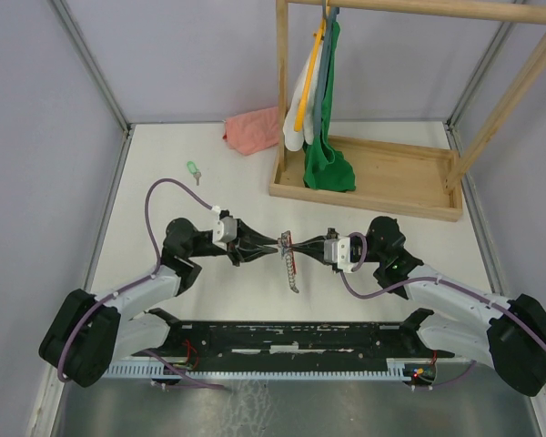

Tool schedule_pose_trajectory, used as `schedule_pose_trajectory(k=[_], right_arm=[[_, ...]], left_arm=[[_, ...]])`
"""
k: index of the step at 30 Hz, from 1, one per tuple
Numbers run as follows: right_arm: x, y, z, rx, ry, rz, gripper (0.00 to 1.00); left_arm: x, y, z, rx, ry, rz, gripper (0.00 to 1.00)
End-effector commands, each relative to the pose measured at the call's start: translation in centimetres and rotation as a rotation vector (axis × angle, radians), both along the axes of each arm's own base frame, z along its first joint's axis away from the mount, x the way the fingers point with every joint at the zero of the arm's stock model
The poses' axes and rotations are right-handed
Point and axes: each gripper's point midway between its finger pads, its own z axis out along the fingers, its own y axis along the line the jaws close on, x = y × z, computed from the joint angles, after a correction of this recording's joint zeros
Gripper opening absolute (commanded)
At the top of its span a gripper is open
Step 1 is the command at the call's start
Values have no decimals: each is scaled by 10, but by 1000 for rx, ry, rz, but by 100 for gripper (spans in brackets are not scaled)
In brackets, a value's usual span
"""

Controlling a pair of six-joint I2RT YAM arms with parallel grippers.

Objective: Put the keys on the keyring

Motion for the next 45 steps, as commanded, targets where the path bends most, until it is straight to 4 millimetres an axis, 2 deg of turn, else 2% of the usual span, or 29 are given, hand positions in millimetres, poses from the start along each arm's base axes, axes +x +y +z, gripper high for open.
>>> schedule_pose_trajectory(k=[1,10,15,23,29,32,39,45], right_arm=[[-1,5,37,67,-96,34,1],[-4,8,38,67,-101,55,1],[-6,11,38,67,-104,70,1],[5,12,58,157,-152,2,1],[17,14,57,180,-150,-46,1],[23,13,52,177,-141,-79,1],[25,6,39,138,-109,-129,1],[24,3,33,111,-83,-137,1]], left_arm=[[-6,-4,19,-23,-66,-71,28],[0,-9,15,-6,-14,-79,19],[10,-14,9,7,83,-56,4],[-1,-21,-11,7,394,-128,3],[-11,-29,-17,7,489,-155,3],[-13,-27,-14,-9,471,-135,3],[10,-1,-13,-34,224,159,22],[1,21,13,-134,-44,246,28]])
